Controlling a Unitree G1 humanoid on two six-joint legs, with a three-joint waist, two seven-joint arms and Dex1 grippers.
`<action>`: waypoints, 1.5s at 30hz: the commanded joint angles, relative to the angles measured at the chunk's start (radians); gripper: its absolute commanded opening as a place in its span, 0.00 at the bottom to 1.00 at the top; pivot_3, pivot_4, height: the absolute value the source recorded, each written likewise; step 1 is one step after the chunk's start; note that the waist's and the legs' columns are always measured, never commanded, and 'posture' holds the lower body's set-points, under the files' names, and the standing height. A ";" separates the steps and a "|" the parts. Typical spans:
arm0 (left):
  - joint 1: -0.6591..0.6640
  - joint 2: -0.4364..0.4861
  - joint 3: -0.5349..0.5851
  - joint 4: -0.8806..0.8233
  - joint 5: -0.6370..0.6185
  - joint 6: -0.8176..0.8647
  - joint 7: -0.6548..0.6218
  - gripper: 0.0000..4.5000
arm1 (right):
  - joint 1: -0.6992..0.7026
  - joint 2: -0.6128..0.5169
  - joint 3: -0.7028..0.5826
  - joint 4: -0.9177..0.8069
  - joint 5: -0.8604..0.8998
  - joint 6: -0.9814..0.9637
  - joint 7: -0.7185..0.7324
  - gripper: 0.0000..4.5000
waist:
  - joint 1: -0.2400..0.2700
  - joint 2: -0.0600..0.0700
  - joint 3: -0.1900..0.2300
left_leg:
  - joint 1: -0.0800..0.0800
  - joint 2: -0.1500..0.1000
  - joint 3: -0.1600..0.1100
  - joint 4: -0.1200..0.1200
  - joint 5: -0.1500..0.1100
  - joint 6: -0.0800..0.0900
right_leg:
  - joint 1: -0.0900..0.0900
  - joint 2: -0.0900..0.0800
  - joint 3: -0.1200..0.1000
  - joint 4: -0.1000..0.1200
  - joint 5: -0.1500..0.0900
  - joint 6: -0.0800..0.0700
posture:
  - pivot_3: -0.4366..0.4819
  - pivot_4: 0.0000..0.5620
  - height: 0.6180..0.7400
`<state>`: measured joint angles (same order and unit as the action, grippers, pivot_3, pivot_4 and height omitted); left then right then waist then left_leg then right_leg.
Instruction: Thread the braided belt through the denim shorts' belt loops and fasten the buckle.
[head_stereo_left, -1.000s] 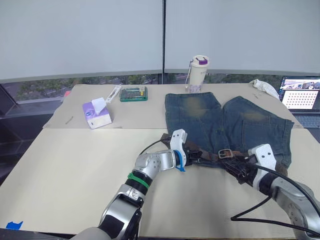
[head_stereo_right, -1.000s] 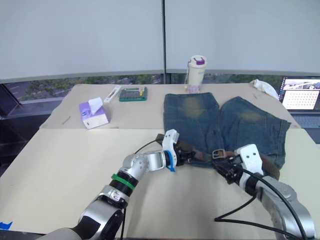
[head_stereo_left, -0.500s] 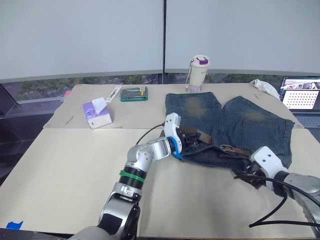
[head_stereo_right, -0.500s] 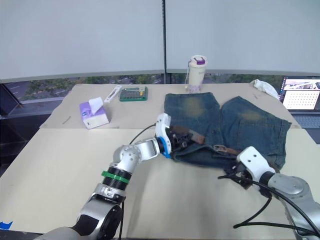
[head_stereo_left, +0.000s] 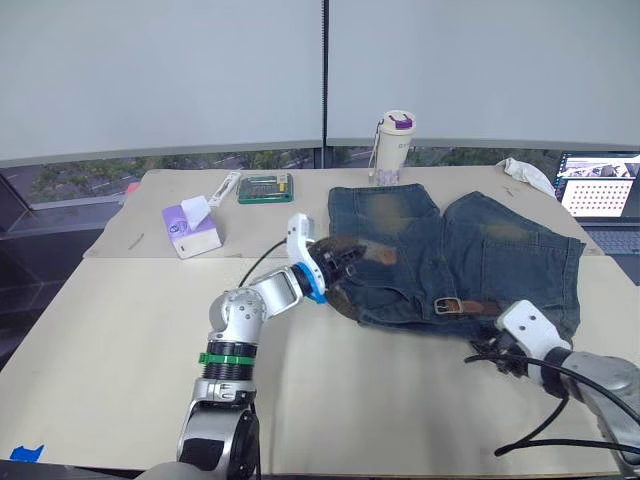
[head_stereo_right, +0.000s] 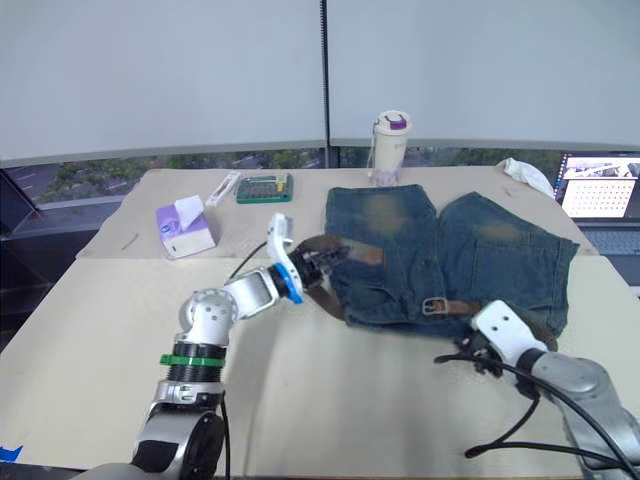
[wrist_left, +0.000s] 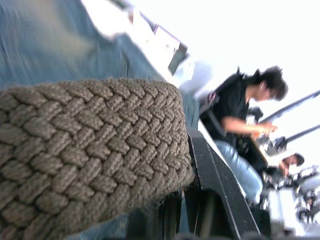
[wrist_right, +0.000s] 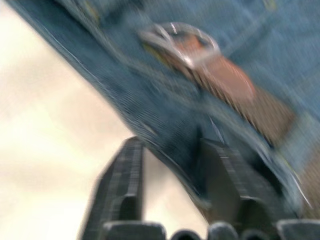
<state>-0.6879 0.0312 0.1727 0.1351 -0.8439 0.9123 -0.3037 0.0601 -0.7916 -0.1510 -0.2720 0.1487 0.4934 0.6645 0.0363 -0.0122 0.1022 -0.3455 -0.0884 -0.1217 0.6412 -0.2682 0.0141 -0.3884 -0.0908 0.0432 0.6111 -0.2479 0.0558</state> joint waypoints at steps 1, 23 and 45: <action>-0.009 0.034 0.043 -0.055 -0.023 -0.026 -0.034 0.00 | -0.063 0.020 0.045 -0.012 -0.008 -0.012 -0.001 0.09 | 0.000 0.000 0.000 | 0.000 0.000 0.000 0.000 0.000 0.000 | 0.000 0.000 0.000 0.000 0.000 0.000 | 0.48 0.27 1.00; 0.116 0.208 0.173 -0.161 -0.086 -0.007 -0.042 0.00 | -0.241 0.071 0.429 -0.086 -0.062 -0.006 0.193 0.00 | -0.021 0.003 -0.003 | 0.001 -0.001 -0.004 -0.002 0.000 0.000 | 0.000 -0.001 -0.002 0.000 0.000 0.000 | 0.48 0.27 1.00; 0.188 0.322 0.092 -0.239 -0.150 0.346 0.022 0.00 | 0.069 0.196 -0.121 -0.447 0.417 0.109 0.120 0.99 | -0.022 0.002 -0.002 | 0.004 0.000 -0.005 -0.007 -0.005 0.007 | 0.000 -0.001 -0.001 0.000 0.000 0.000 | 0.48 0.27 1.00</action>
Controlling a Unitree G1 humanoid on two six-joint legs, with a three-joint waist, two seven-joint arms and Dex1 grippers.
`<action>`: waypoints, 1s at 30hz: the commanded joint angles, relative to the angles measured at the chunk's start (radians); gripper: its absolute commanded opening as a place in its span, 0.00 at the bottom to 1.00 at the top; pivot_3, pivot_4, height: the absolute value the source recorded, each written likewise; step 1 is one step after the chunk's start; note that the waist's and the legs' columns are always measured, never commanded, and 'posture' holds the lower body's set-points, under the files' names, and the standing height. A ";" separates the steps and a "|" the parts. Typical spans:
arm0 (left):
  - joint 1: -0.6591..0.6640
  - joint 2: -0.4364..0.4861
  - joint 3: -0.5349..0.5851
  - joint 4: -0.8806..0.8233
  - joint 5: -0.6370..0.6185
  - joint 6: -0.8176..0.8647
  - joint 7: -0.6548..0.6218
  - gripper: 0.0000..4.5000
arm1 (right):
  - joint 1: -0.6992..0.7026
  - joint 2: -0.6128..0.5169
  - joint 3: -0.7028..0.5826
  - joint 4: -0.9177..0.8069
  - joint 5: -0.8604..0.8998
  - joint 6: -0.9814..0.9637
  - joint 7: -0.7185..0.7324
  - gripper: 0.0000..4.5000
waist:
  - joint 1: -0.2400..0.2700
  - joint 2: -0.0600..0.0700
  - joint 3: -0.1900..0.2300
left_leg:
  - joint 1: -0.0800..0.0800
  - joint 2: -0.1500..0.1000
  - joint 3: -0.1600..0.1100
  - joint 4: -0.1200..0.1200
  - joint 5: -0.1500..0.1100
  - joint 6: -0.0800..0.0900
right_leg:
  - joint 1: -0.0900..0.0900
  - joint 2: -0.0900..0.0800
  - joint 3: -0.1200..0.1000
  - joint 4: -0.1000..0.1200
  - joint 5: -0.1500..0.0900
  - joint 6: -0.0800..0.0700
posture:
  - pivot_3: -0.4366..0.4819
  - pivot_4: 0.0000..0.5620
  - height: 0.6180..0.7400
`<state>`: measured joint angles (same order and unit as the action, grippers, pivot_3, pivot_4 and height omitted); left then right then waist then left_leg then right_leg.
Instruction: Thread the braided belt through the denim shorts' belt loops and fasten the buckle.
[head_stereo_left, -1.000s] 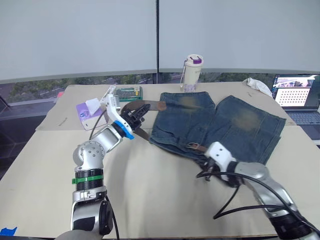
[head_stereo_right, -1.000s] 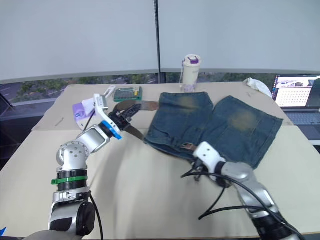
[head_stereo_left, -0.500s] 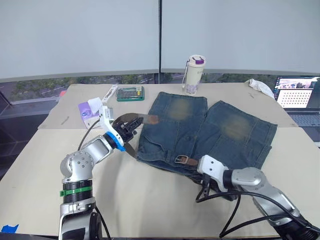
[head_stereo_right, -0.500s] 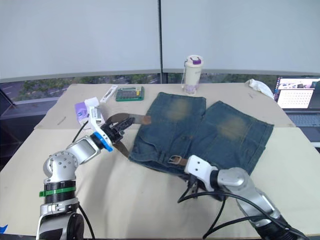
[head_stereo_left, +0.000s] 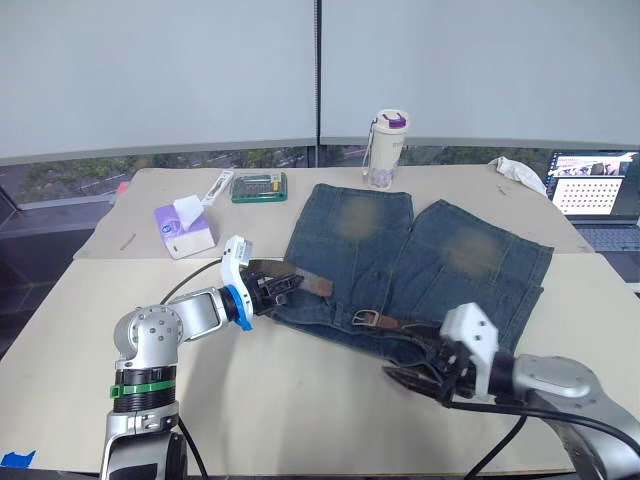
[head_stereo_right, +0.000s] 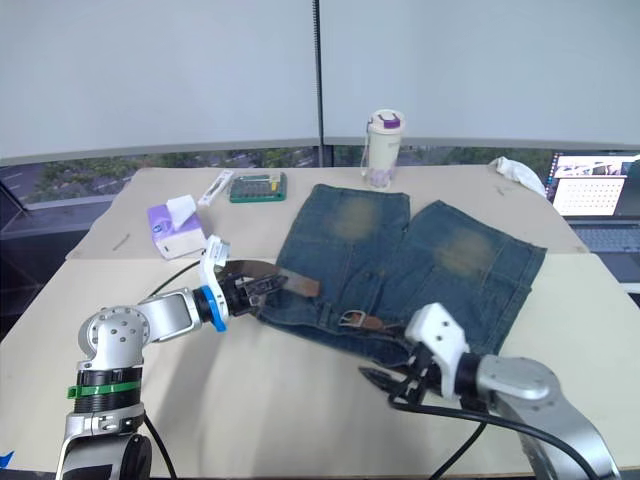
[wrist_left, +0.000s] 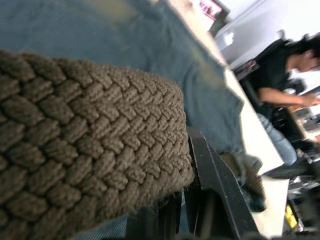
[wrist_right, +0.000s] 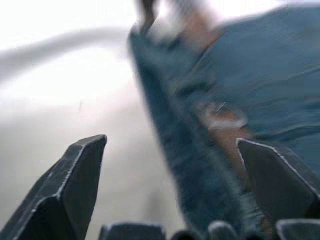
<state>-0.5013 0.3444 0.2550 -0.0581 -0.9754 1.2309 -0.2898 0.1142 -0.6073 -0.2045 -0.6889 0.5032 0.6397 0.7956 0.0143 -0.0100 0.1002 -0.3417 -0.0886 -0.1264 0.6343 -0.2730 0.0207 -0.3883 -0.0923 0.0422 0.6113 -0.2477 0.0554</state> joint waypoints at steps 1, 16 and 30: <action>0.008 0.009 0.001 -0.049 -0.017 0.041 0.009 0.00 | 0.021 0.013 -0.071 -0.021 0.057 -0.041 -0.018 0.99 | 0.000 0.000 0.000 | 0.000 0.000 0.000 0.000 0.000 0.000 | 0.000 0.000 0.000 0.000 0.000 0.000 | 0.48 0.27 1.00; 0.009 -0.054 -0.024 -0.041 0.015 0.109 0.075 0.00 | 0.014 -0.065 0.021 0.012 -0.015 -0.111 -0.005 0.99 | 0.003 -0.001 0.000 | 0.002 0.000 0.001 -0.002 0.001 -0.001 | 0.001 0.000 0.000 -0.001 0.000 0.000 | 0.48 0.27 1.00; 0.037 -0.118 -0.145 -0.014 0.122 0.060 0.045 0.00 | -0.018 -0.083 0.102 0.027 -0.024 -0.053 -0.043 0.99 | 0.008 -0.004 0.002 | 0.002 0.000 0.001 -0.002 0.001 -0.001 | 0.001 0.000 0.000 -0.001 0.000 0.000 | 0.48 0.27 1.00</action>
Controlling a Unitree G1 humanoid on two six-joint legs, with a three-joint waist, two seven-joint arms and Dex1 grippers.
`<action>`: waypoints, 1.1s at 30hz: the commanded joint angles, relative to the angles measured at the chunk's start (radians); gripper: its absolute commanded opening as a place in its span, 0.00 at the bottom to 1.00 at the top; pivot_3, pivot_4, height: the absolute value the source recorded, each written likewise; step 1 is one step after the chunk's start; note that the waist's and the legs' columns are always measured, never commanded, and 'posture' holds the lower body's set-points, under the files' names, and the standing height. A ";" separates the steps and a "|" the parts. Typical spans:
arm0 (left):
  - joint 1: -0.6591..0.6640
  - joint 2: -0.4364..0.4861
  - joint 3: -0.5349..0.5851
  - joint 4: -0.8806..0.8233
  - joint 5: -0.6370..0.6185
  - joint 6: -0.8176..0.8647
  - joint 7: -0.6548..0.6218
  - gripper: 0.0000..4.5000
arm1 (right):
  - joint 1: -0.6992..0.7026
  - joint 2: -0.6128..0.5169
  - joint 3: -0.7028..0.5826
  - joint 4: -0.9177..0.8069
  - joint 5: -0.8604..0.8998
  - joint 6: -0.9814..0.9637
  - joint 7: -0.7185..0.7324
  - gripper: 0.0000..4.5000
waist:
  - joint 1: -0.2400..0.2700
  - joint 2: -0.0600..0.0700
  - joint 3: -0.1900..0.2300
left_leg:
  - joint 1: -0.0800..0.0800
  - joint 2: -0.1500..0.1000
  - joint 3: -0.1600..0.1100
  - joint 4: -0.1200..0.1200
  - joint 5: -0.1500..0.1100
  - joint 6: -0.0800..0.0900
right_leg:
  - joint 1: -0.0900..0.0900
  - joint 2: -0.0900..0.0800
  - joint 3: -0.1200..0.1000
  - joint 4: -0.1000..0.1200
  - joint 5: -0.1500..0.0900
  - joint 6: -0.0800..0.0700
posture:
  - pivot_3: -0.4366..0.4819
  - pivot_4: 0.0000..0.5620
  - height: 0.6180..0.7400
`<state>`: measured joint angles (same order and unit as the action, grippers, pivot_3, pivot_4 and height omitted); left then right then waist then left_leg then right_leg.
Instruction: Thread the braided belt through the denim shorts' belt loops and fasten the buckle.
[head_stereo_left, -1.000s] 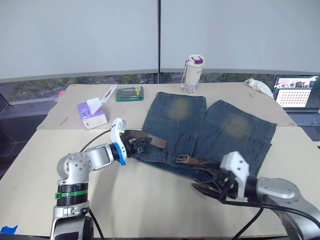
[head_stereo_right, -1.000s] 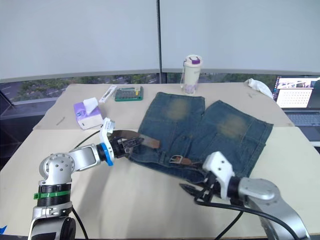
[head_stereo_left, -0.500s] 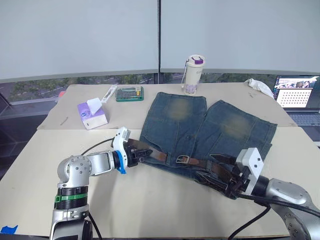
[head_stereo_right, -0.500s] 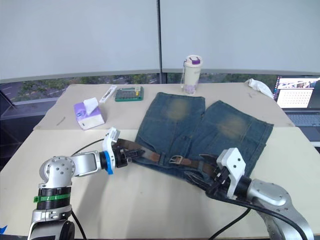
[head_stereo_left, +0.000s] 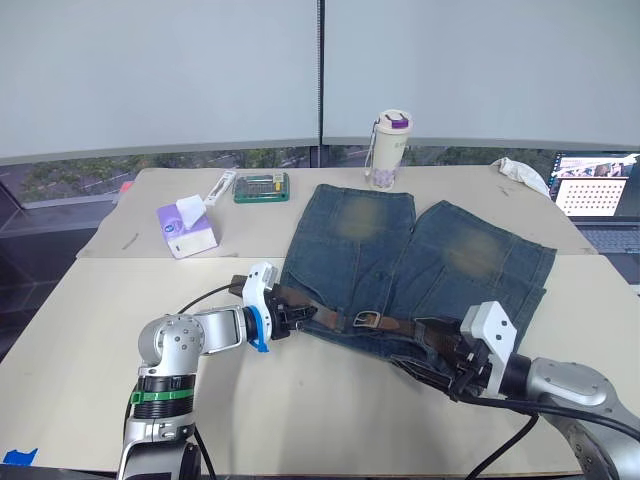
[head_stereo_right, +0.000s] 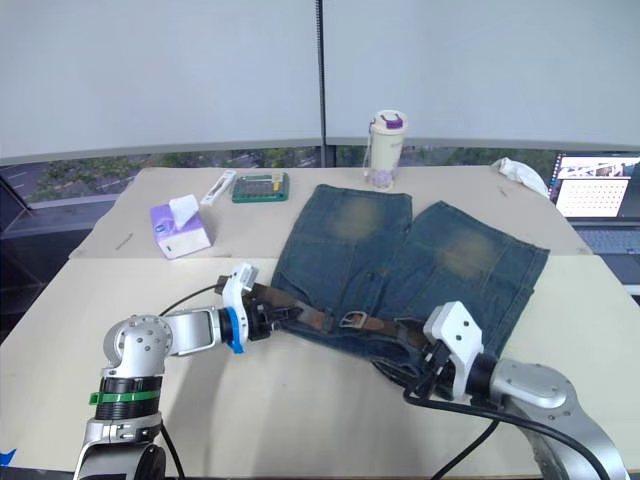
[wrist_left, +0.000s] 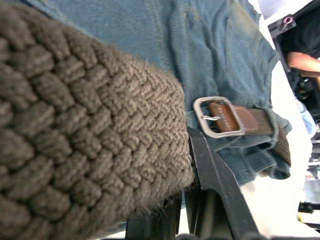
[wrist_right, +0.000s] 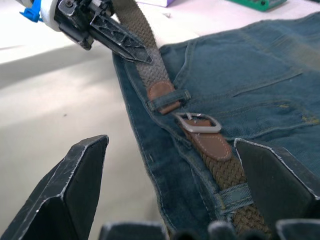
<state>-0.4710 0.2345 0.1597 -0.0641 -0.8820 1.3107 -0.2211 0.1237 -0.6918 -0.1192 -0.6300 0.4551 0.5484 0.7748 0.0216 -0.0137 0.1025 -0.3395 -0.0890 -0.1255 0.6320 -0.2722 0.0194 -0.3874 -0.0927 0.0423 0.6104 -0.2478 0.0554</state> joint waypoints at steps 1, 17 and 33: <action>0.012 -0.009 -0.066 -0.009 0.043 -0.028 -0.029 0.00 | -0.036 0.005 0.030 -0.037 0.028 0.057 -0.033 0.99 | 0.002 0.000 0.000 | 0.000 0.000 0.000 0.000 0.000 0.000 | 0.000 0.000 0.000 0.000 0.000 0.000 | 0.48 0.27 1.00; 0.016 -0.070 -0.181 0.037 0.227 -0.179 -0.065 0.00 | -0.201 0.143 0.228 0.003 -0.002 0.338 -0.267 0.99 | 0.019 0.000 0.000 | 0.000 0.000 0.000 0.000 0.000 0.000 | 0.000 0.000 0.000 0.000 0.000 0.000 | 0.48 0.27 1.00; 0.030 -0.082 -0.206 0.017 0.280 -0.216 -0.119 0.00 | -0.326 0.341 0.248 0.144 -0.039 0.574 -0.497 0.99 | 0.013 0.003 -0.002 | 0.001 0.000 0.000 0.000 0.001 -0.001 | 0.000 0.001 -0.001 0.000 0.000 0.000 | 0.48 0.27 1.00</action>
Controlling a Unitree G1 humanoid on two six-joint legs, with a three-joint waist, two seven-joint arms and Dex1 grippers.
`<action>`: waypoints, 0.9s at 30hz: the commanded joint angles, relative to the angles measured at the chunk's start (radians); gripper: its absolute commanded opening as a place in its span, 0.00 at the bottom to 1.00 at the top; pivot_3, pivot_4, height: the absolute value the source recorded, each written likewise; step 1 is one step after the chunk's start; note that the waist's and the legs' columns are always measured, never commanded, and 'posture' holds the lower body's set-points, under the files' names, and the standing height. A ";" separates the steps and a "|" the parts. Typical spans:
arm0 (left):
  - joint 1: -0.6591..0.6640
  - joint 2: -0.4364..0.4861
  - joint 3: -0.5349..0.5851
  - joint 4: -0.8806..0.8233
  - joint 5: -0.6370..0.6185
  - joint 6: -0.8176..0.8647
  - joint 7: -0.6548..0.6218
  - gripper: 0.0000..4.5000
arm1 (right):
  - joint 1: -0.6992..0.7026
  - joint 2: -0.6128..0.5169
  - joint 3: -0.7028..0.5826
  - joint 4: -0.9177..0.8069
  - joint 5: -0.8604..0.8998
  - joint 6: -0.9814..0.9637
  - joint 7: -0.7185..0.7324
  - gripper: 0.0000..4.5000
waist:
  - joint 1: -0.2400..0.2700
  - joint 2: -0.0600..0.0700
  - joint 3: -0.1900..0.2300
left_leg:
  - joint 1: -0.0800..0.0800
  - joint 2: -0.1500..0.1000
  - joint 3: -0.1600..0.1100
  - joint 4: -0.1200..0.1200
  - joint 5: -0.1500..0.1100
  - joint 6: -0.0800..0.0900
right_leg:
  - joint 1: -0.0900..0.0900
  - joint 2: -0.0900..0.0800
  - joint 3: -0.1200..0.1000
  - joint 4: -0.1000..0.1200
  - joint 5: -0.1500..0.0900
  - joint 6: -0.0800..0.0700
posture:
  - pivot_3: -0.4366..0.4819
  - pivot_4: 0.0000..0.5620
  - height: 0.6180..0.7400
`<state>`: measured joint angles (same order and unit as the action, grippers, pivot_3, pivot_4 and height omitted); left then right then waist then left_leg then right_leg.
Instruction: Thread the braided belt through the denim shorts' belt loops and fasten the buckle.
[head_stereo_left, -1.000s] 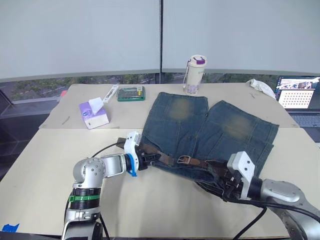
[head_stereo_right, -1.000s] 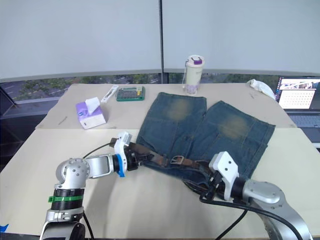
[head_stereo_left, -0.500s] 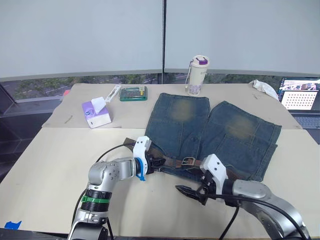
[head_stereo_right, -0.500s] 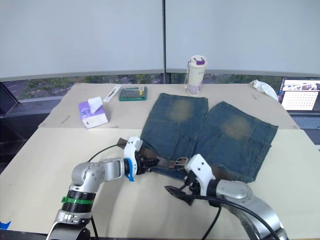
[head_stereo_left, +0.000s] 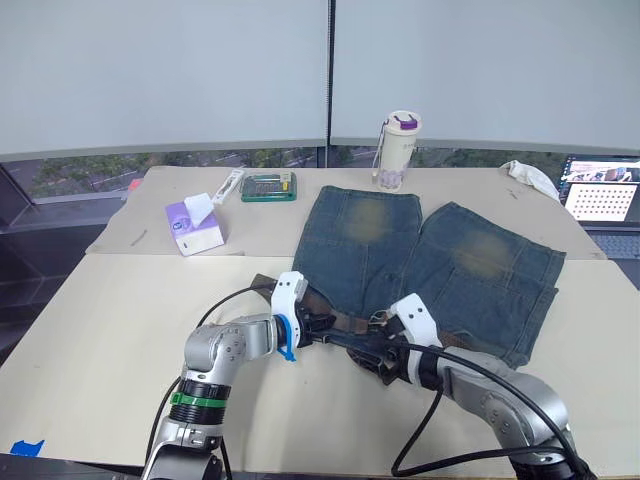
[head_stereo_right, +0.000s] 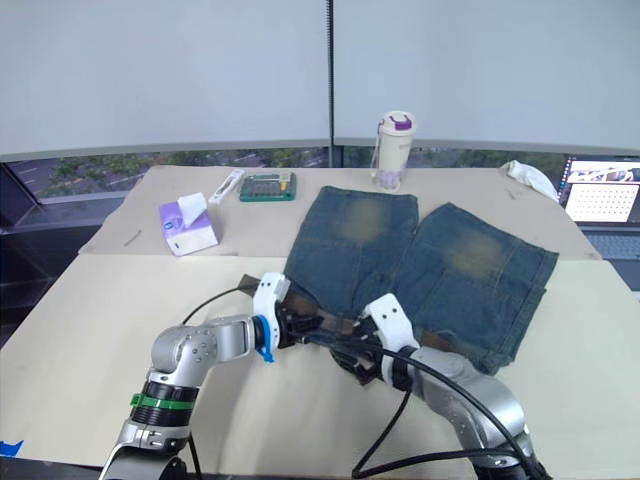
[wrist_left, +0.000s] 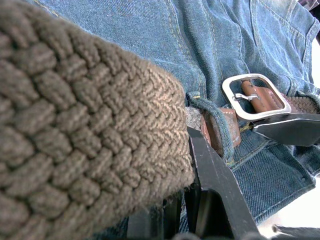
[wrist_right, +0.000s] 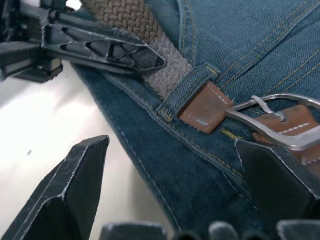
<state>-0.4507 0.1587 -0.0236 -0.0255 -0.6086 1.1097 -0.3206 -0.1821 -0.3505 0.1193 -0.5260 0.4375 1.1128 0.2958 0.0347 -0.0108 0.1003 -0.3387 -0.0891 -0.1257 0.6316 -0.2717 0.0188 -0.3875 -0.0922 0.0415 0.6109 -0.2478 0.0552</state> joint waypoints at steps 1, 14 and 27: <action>0.010 -0.008 -0.023 -0.023 0.009 -0.016 -0.021 0.00 | -0.028 0.005 0.013 0.049 -0.025 0.009 -0.019 0.99 | 0.000 0.000 0.000 | 0.000 0.000 0.000 0.000 0.000 0.000 | 0.000 0.000 0.000 0.000 0.000 0.000 | 0.48 0.27 1.00; 0.020 -0.008 -0.024 -0.019 0.039 -0.031 -0.044 0.00 | -0.047 0.189 -0.185 0.030 0.138 0.072 -0.019 0.64 | -0.020 0.000 0.000 | 0.001 0.000 0.000 -0.002 0.000 0.000 | 0.000 0.000 0.000 0.000 0.000 0.000 | 0.48 0.27 1.00; 0.023 -0.011 -0.035 -0.018 0.066 -0.056 -0.083 0.00 | -0.044 0.189 -0.194 0.030 0.155 0.074 -0.018 0.03 | -0.022 0.001 0.000 | 0.001 0.000 0.000 -0.003 0.000 0.000 | -0.001 0.000 0.000 0.000 0.000 0.000 | 0.48 0.27 1.00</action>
<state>-0.4316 0.1546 -0.0346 -0.0306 -0.5383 1.0683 -0.3820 -0.2151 -0.1742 -0.0713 -0.4636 0.5569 1.1917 0.2736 0.0123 -0.0101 0.0999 -0.3377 -0.0890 -0.1260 0.6282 -0.2717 0.0190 -0.3882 -0.0921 0.0416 0.6109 -0.2478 0.0552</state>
